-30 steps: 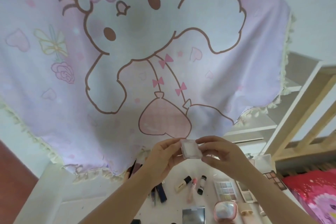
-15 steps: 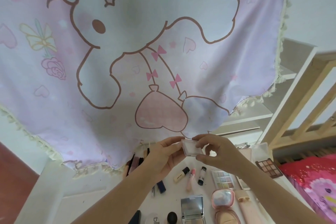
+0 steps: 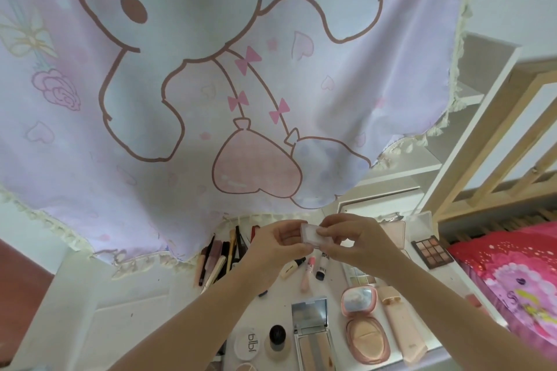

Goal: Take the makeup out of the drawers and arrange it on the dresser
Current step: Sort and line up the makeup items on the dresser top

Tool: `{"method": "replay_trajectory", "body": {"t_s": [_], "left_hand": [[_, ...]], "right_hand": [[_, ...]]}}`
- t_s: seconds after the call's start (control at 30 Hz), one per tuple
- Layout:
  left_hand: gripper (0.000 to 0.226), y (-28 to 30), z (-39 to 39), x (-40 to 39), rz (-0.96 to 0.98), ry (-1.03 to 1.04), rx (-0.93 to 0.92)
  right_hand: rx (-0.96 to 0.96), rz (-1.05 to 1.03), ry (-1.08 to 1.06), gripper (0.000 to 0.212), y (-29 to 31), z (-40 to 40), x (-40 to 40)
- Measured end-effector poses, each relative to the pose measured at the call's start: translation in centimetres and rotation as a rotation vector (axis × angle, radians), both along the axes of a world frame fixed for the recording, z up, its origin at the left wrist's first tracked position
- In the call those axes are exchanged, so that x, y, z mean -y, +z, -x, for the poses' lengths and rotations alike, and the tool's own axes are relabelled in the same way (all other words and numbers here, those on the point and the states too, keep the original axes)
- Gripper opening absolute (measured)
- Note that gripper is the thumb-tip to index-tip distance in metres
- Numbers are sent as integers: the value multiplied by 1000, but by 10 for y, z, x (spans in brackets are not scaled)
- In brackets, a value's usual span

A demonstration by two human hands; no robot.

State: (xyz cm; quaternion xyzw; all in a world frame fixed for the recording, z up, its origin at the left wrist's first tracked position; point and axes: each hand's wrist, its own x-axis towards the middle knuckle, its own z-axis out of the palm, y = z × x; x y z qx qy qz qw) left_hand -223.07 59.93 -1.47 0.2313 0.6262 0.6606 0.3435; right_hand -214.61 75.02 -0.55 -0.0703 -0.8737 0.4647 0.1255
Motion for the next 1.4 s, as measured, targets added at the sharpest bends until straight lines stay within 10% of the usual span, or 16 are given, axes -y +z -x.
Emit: {"method": "replay_trajectory", "body": {"t_s": [0.27,0.6,0.97,1.4], "left_hand": [[42,-32,5,-2,83,-113,94],[38,-86,17,-53,433,-188,85],[41,-121,43,-95,968,-350,-371],[31,-142,47,-122,1139,-396,-597]], "right_hand": [[252,78,-5,18,-12,1,-11],[479,-306,86,28,-52,25,-57],[661,-263,240,25,-106,49,-102],[786,-221,336,28,-142,55,-104]]}}
